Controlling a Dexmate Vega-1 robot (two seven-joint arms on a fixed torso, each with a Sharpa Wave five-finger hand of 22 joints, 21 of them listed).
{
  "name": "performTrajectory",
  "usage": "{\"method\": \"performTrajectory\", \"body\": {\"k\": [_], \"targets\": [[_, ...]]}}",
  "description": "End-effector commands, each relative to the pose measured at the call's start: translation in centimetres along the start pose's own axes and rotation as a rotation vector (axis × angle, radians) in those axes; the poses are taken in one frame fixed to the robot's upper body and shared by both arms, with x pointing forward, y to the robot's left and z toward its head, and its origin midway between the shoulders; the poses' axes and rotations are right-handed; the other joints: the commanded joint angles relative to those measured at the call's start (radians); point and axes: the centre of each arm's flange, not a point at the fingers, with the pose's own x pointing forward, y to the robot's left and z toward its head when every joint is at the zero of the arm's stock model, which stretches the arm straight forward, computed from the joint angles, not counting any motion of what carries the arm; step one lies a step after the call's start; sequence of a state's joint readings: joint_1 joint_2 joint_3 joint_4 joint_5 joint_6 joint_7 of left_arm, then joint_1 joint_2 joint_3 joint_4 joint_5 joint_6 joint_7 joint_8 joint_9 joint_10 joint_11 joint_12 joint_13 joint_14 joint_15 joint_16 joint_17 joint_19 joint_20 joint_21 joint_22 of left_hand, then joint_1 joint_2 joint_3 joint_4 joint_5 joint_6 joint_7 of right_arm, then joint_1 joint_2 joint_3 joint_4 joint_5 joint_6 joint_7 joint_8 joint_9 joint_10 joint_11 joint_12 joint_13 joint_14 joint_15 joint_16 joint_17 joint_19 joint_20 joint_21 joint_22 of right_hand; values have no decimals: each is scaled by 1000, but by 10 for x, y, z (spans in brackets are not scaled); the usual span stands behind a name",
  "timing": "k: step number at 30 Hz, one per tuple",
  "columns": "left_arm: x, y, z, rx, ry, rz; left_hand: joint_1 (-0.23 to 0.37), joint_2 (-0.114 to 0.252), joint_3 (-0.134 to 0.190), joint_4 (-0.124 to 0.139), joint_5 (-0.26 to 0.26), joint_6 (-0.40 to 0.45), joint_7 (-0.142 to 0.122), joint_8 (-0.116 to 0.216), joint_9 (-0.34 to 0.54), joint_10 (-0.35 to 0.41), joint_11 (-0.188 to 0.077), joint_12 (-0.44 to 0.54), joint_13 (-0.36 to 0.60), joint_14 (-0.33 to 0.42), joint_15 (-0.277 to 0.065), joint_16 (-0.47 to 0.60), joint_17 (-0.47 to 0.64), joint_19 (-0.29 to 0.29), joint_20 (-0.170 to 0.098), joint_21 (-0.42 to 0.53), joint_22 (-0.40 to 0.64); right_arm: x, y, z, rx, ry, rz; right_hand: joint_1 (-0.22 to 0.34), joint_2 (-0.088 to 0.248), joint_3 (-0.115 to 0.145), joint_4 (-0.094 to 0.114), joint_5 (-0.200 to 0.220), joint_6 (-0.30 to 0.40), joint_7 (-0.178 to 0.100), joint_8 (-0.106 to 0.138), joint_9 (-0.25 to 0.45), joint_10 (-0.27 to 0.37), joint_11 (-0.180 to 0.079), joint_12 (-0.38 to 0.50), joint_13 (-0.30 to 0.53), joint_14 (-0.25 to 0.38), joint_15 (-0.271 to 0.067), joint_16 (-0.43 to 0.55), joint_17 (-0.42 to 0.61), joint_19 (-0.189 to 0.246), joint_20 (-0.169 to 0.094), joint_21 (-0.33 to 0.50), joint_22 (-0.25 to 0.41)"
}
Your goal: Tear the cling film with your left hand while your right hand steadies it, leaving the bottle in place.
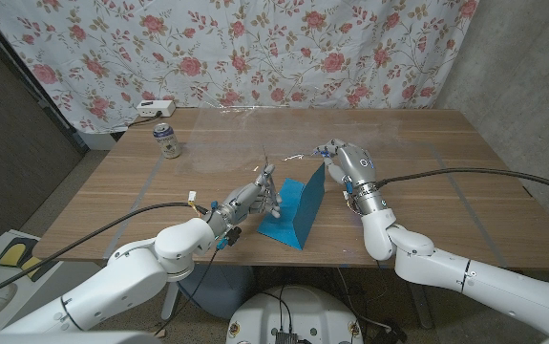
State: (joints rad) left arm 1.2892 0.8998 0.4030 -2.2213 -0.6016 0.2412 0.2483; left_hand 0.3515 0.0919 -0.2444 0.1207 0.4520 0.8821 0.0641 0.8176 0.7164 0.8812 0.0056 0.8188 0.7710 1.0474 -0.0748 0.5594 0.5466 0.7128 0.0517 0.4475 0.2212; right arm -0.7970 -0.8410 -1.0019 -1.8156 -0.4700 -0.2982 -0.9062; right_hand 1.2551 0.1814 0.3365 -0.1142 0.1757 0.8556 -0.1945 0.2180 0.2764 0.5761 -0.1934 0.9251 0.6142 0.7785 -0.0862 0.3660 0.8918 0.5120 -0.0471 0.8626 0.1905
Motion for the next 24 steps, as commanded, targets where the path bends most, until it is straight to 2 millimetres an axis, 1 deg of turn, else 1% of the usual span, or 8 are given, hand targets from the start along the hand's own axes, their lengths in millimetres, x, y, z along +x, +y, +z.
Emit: {"method": "performTrajectory", "body": {"k": [1,6,7,11,16,20,22,24], "targets": [[0,-1,0,-7,-10,0,24,48,10,7,-15,67,67,9,5,35,-29,4,6,-1,-5,6,4,3,-3,3,3,-2,1,-1,1,0,3,5,5,2,-3,2,12,-1,-1,3,5,-9,4,42,7,-153,-5,5,-4,-86,13,0],[1,-1,0,-12,-19,-1,83,97,57,-11,-35,55,67,11,17,31,-27,3,12,-3,-5,7,7,-1,-4,5,4,-1,0,-1,2,0,1,4,5,2,-3,2,12,-1,-1,3,4,-7,4,44,8,-153,-9,6,-7,-86,19,0],[1,-2,1,-8,-22,0,130,109,98,-27,-50,53,67,12,20,32,-29,0,8,-9,-6,12,17,-3,-3,7,5,-1,0,-1,0,-1,2,4,5,2,-2,2,12,-1,-1,3,5,-8,4,44,9,-153,-10,7,-8,-86,20,-1],[1,-3,1,-12,-26,-5,174,114,143,-40,-68,47,68,11,24,27,-32,4,22,-8,-6,8,13,-6,-4,9,7,-1,0,-1,1,1,2,3,5,2,-2,2,12,-1,-1,3,4,-8,2,43,10,-153,-12,7,-8,-86,24,-1],[0,-4,1,-7,-25,0,243,116,224,-61,-102,38,69,13,36,23,-33,0,23,-12,-3,7,20,-12,-2,14,10,-2,0,-2,-1,0,3,3,5,2,-3,2,12,-1,-1,4,5,-8,3,45,12,-153,-16,8,-10,-87,30,-2],[0,-4,0,-12,-24,1,332,120,341,-93,-132,26,68,14,50,14,-29,-1,37,-20,-4,4,30,-22,4,23,15,-1,-1,-2,-2,0,5,2,4,2,-3,2,12,-1,-1,4,5,-9,2,43,12,-153,-18,9,-11,-87,32,-2],[0,-4,0,-12,-27,-2,347,121,365,-98,-134,21,68,14,54,12,-28,-1,40,-23,-4,1,32,-26,5,24,16,-1,-1,-2,-2,-1,7,2,4,1,-3,2,11,-1,-1,4,7,-9,2,43,13,-153,-19,10,-12,-87,35,-2],[0,-5,-1,-19,-29,1,381,118,423,-109,-139,26,61,10,50,16,-33,-2,40,-19,-4,-1,34,-27,2,32,20,-2,-1,-3,-4,3,12,2,4,2,-3,2,11,0,-1,4,7,-9,1,43,12,-153,-22,9,-12,-86,36,-2]]}}
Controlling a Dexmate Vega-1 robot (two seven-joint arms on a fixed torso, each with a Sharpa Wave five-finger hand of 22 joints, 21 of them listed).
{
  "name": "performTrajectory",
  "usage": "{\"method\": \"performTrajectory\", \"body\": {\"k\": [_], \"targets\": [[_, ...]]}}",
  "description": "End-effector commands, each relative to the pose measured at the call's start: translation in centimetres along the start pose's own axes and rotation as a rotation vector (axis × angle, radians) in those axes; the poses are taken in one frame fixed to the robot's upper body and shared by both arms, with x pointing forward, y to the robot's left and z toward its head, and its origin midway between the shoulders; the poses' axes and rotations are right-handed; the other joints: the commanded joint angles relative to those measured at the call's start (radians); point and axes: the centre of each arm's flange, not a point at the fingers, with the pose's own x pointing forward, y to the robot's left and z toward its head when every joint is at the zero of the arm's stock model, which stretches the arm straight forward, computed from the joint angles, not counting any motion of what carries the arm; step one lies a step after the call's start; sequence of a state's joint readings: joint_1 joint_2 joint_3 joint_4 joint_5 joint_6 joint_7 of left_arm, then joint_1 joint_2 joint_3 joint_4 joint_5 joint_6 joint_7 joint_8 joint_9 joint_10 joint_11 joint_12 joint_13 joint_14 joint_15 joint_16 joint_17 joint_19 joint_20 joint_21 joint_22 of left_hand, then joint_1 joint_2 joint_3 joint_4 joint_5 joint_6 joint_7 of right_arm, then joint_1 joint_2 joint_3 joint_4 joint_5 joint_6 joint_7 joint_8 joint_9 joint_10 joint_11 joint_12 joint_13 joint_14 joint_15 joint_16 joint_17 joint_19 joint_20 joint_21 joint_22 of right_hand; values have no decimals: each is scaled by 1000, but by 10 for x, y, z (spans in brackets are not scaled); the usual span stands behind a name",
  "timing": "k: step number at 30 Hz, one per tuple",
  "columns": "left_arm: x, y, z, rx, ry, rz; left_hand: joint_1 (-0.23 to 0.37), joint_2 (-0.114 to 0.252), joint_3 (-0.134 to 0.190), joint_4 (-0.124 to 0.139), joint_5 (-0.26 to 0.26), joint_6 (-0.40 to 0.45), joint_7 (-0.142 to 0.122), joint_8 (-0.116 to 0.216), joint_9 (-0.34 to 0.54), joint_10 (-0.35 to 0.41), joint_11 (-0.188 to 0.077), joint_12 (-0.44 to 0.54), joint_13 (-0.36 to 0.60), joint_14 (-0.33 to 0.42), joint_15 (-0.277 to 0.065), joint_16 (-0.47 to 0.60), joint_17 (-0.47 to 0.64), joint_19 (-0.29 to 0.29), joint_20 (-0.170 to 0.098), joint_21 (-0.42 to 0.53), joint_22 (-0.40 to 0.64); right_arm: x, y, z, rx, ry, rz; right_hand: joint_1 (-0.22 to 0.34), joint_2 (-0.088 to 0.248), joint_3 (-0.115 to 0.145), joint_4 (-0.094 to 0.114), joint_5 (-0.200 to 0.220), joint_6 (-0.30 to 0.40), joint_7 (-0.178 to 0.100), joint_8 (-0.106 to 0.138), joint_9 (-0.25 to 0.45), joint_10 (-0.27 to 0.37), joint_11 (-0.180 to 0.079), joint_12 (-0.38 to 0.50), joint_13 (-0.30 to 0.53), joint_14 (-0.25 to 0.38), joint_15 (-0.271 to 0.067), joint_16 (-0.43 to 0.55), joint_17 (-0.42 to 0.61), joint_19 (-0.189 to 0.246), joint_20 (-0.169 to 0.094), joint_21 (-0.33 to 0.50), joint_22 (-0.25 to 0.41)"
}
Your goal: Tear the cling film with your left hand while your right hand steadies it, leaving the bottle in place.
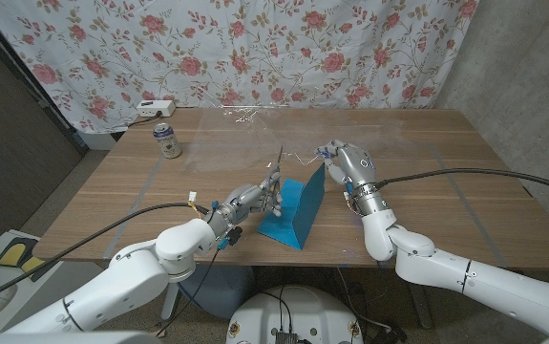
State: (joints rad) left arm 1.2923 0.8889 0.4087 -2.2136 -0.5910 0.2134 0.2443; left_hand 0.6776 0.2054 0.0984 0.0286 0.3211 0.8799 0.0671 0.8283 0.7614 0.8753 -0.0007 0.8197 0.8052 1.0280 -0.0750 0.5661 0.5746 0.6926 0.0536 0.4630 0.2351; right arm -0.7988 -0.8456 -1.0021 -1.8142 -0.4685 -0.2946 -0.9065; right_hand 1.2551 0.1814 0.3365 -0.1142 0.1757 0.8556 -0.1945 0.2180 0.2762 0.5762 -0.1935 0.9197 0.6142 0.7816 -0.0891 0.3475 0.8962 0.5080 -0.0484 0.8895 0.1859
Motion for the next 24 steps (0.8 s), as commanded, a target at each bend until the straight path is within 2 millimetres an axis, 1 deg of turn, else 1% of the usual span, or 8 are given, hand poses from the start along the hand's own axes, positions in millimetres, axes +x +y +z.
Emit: {"method": "performTrajectory", "body": {"k": [1,4,5,9,11,12,16,24], "targets": [[-1,-3,-2,-16,-12,4,59,3,90,-18,-10,31,56,-1,4,27,-28,-4,2,2,-7,-8,6,-4,-3,19,6,0,-1,-1,-2,4,11,2,4,1,-3,2,11,0,-2,4,7,-8,8,45,10,-150,-3,6,-10,-86,10,2],[0,-3,-4,-27,-29,8,97,10,153,-33,-8,28,51,-1,9,27,-31,-4,7,5,-10,-12,7,-9,-4,25,9,-1,-2,-1,-14,-1,23,2,4,1,-3,2,11,0,-2,4,5,-7,7,46,10,-150,-6,5,-11,-85,13,2],[0,-3,-4,-29,-32,14,122,11,201,-42,-6,26,50,-2,11,27,-31,-5,11,6,-10,-16,7,-13,-6,31,12,0,-2,-1,-19,-2,26,1,5,1,-3,2,11,0,-2,4,5,-8,6,44,10,-150,-7,5,-11,-86,14,2],[-2,0,-8,-28,-34,34,141,8,263,-41,-8,25,48,2,25,29,-34,-1,24,14,-15,-21,7,-16,-8,41,16,3,-2,-1,-28,1,29,0,5,1,-3,2,12,0,-1,4,6,-8,5,44,11,-150,-10,6,-12,-86,18,1],[-3,1,-11,-42,-35,43,81,-47,243,-13,-36,46,43,-4,10,45,-36,-7,13,25,-18,-24,5,-9,-17,52,17,4,-2,1,-26,-5,25,0,4,1,-3,2,11,0,-1,4,7,-8,6,46,12,-150,-11,6,-13,-86,20,1],[-4,1,-12,-48,-37,44,47,-55,233,3,-53,38,47,-3,20,38,-32,-8,20,21,-13,-29,5,-14,-12,54,18,5,-3,3,-32,-14,29,1,4,1,-3,2,12,0,-1,4,8,-8,7,47,12,-150,-12,7,-14,-86,22,1],[-5,0,-16,-52,-38,56,-27,-122,191,19,-98,61,44,-13,-3,49,-39,-20,3,31,-17,-32,3,-8,-17,62,14,6,-3,5,-46,-29,39,0,4,1,-4,2,12,-2,-2,4,6,-8,4,45,14,-150,-16,8,-16,-87,27,1],[2,1,-19,-67,-44,44,-73,-161,166,26,-127,72,47,-20,-14,55,-38,-24,1,35,-17,-36,3,-6,-21,65,10,2,-2,1,-62,-6,63,-1,4,1,-4,2,11,-2,-2,5,8,-9,2,45,16,-150,-22,10,-20,-87,35,0]]}}
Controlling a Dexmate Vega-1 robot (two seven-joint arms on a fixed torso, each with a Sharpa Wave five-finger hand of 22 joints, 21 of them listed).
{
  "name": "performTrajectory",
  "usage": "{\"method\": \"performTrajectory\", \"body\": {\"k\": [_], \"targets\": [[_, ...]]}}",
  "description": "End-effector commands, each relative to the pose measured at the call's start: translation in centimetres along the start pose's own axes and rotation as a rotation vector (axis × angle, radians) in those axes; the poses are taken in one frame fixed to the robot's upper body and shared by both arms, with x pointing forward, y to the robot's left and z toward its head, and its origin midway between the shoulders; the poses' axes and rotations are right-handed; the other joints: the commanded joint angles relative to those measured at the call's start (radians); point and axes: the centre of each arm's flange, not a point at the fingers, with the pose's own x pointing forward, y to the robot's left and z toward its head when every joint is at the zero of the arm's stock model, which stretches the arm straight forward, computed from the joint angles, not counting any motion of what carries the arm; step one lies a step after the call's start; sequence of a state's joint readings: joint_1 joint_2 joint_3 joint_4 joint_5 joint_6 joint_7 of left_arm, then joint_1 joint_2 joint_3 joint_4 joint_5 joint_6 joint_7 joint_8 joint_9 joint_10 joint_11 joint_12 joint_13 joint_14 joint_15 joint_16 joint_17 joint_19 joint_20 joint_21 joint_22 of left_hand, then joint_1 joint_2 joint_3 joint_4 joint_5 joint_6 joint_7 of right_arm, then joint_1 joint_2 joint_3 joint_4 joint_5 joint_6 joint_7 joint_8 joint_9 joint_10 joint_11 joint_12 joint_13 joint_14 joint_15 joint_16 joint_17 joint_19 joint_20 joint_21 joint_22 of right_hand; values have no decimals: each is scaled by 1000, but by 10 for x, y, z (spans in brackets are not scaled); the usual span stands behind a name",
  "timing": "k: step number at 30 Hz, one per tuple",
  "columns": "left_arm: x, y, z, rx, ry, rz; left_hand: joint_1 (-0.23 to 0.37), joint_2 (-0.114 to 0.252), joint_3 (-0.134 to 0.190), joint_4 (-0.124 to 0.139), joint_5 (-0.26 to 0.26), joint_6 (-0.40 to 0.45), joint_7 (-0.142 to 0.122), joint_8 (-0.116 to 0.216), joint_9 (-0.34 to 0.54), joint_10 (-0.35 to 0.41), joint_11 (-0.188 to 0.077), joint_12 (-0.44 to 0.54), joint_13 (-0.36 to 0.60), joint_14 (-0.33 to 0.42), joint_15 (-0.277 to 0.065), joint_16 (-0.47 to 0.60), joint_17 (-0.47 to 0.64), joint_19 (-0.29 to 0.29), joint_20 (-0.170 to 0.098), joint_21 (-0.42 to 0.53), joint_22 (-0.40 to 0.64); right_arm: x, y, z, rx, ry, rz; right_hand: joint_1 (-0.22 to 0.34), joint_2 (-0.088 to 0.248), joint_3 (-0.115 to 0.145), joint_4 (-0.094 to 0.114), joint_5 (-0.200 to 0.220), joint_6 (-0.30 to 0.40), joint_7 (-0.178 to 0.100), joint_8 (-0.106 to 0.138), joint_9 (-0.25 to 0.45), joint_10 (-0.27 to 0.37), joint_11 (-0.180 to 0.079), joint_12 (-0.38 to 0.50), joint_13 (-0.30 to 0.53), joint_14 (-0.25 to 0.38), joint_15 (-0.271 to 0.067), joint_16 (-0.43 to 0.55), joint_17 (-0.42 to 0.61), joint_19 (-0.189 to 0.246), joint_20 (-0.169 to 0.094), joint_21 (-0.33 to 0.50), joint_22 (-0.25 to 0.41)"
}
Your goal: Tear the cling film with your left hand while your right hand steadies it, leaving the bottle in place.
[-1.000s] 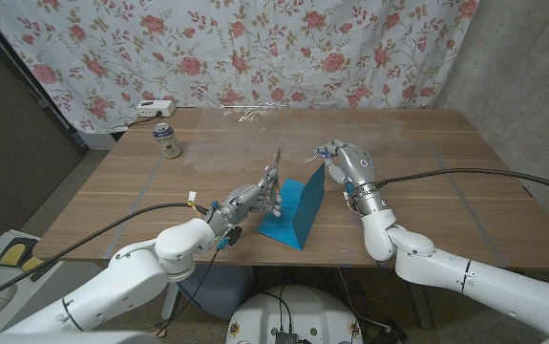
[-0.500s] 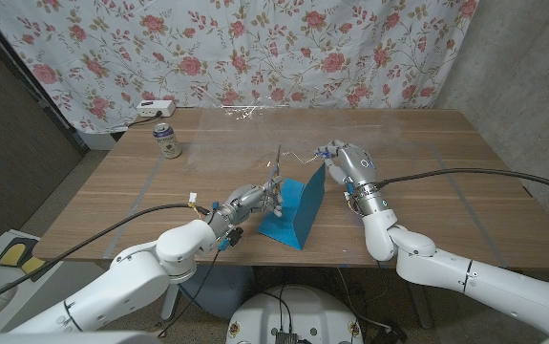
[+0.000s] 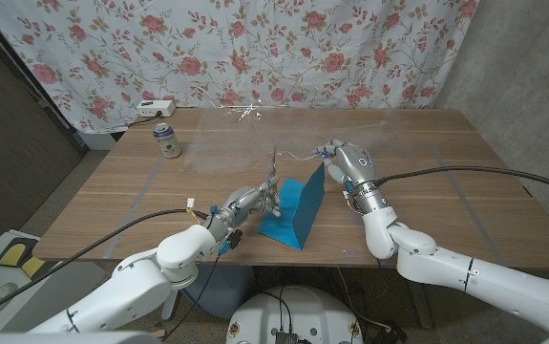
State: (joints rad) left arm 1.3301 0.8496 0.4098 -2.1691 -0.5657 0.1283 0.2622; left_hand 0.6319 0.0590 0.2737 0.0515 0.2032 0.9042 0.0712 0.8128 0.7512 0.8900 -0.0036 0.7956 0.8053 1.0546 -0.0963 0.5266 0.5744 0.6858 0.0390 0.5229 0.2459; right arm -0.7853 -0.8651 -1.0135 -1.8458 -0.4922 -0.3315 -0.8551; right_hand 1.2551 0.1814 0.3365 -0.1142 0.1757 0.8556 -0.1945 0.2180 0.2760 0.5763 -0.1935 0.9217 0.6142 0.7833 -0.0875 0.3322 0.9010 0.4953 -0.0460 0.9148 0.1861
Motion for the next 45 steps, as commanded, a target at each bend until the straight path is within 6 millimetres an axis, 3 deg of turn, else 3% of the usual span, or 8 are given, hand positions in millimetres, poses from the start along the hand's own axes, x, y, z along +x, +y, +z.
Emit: {"method": "performTrajectory", "body": {"k": [1,15,29,45], "targets": [[8,2,-5,-22,-10,-5,-30,-17,-11,4,-10,49,44,-4,-4,39,-34,0,1,9,4,4,3,1,-7,5,-1,-1,0,-2,-23,17,23,-1,4,1,-4,2,12,-1,-2,5,8,-9,-1,44,15,-152,-7,6,-7,-89,11,0],[21,9,3,-13,-19,-17,-163,-118,-94,40,-24,61,41,-14,-12,45,-37,-6,-1,18,3,-3,-1,5,-7,5,-13,4,4,-4,-25,13,19,-2,4,1,-4,3,12,-2,-2,5,7,-8,-3,48,19,-152,-17,8,-13,-90,24,-1],[18,8,10,-3,-36,-22,-192,-130,-110,50,-14,60,49,-17,-9,51,-35,-9,-4,22,7,-3,-1,6,-6,4,-18,10,-5,-18,-22,33,-4,-1,4,1,-6,3,12,-4,-2,6,10,-9,-4,49,21,-152,-26,11,-19,-91,37,-2],[8,4,22,16,-78,-41,-210,-141,-123,53,-8,63,48,-20,-10,44,-30,-12,1,15,7,-5,2,6,-4,2,-21,15,-13,-19,-16,32,-13,-2,5,1,-5,3,11,-1,-3,7,9,-8,-8,51,26,-152,-39,11,-25,-91,52,-3]]}}
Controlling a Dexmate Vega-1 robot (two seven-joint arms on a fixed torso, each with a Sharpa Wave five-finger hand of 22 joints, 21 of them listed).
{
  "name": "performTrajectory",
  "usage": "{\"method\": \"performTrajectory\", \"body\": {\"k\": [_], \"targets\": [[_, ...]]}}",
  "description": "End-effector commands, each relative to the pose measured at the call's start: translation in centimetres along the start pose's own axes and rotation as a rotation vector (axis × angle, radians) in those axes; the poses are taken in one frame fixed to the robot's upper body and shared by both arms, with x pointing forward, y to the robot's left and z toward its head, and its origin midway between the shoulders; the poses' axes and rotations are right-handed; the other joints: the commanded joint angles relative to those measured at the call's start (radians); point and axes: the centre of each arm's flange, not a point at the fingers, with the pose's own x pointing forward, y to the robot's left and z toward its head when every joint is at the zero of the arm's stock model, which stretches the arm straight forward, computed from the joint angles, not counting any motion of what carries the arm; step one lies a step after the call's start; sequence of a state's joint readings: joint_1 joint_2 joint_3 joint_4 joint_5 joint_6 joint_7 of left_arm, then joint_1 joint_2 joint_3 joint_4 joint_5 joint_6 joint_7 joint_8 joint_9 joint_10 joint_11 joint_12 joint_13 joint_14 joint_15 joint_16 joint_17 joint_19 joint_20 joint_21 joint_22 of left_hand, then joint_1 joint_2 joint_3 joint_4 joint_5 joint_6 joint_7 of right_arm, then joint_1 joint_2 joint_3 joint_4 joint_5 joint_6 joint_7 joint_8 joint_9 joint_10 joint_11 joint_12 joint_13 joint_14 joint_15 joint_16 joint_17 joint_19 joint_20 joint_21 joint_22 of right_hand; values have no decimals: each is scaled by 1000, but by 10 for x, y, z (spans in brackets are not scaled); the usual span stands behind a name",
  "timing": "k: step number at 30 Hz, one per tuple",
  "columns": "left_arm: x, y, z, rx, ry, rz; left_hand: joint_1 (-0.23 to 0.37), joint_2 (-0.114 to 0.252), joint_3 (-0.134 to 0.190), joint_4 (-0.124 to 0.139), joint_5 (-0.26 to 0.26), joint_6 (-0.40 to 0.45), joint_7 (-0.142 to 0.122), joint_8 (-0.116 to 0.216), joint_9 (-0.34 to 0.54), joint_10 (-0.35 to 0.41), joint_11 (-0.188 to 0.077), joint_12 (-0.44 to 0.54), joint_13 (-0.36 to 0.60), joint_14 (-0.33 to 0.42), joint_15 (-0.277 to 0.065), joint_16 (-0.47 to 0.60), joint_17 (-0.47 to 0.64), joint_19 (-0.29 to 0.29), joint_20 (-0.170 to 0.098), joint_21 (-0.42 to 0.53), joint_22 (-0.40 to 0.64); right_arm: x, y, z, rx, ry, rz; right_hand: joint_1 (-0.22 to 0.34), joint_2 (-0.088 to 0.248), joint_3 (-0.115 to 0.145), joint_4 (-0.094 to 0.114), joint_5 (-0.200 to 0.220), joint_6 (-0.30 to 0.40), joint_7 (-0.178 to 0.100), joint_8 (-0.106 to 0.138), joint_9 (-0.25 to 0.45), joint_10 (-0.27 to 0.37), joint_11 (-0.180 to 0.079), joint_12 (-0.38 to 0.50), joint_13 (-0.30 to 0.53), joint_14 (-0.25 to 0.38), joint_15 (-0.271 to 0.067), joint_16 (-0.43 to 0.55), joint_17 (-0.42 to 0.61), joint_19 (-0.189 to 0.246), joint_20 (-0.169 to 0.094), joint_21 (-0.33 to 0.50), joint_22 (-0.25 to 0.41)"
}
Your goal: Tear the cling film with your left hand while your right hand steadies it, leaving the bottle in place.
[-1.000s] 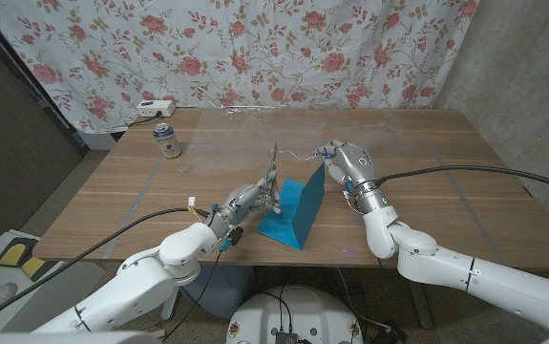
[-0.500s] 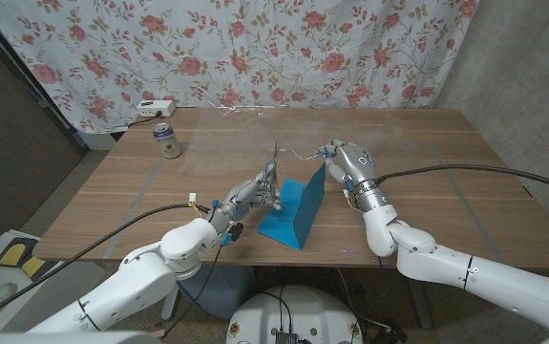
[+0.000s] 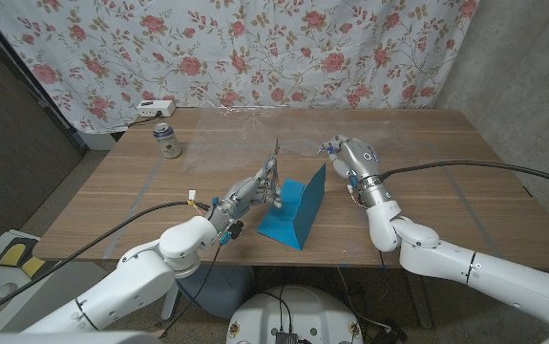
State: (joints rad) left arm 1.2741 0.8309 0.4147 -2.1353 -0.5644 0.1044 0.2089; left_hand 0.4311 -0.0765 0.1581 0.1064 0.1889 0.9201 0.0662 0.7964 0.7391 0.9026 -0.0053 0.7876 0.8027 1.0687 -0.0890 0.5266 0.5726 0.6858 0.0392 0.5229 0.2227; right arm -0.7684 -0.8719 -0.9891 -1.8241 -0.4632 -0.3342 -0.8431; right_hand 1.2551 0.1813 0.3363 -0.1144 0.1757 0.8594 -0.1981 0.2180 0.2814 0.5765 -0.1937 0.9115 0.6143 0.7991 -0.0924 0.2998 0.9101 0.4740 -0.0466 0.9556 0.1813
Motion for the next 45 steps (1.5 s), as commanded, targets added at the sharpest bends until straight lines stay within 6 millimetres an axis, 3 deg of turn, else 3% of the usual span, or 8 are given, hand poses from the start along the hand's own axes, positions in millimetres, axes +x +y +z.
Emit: {"method": "performTrajectory", "body": {"k": [1,15,18,28,45], "targets": [[-7,-3,7,10,-29,-12,-10,-6,-8,-1,6,47,53,-3,4,31,-28,-5,4,1,1,-5,5,5,-3,2,2,4,-6,0,4,-3,-8,-2,4,1,-5,3,7,3,-3,2,11,-8,3,53,12,-147,-6,3,-5,-91,12,1],[-14,2,1,-6,-30,4,-38,-38,-36,3,12,47,51,-6,5,33,-29,-7,2,1,0,-6,7,5,-3,-1,-2,4,-3,16,-12,-42,8,-3,4,0,-4,3,7,1,-3,3,12,-8,1,55,14,-147,-16,5,-9,-93,23,0],[-14,3,0,-8,-31,4,-55,-66,-57,5,16,47,57,-6,6,33,-26,-8,3,-1,2,-6,8,6,-1,-3,-4,5,-2,18,-16,-47,15,-4,4,0,-4,3,8,0,-3,3,10,-8,-2,53,15,-147,-17,6,-10,-92,25,0],[-14,5,-1,-11,-36,10,-92,-102,-102,11,32,46,58,-10,7,30,-24,-10,4,-1,5,-7,7,6,1,-8,-8,7,2,20,-23,-51,24,-4,4,0,-5,3,9,1,-3,3,12,-8,-4,55,16,-147,-23,8,-11,-92,33,0],[-13,8,0,-7,-27,15,-117,-104,-146,13,53,49,58,-12,7,31,-20,-12,5,0,5,-8,7,6,6,-13,-10,5,-1,24,-12,-81,0,-6,4,0,-5,3,9,-1,-4,4,13,-8,-8,57,23,-147,-30,11,-17,-93,43,-1]]}}
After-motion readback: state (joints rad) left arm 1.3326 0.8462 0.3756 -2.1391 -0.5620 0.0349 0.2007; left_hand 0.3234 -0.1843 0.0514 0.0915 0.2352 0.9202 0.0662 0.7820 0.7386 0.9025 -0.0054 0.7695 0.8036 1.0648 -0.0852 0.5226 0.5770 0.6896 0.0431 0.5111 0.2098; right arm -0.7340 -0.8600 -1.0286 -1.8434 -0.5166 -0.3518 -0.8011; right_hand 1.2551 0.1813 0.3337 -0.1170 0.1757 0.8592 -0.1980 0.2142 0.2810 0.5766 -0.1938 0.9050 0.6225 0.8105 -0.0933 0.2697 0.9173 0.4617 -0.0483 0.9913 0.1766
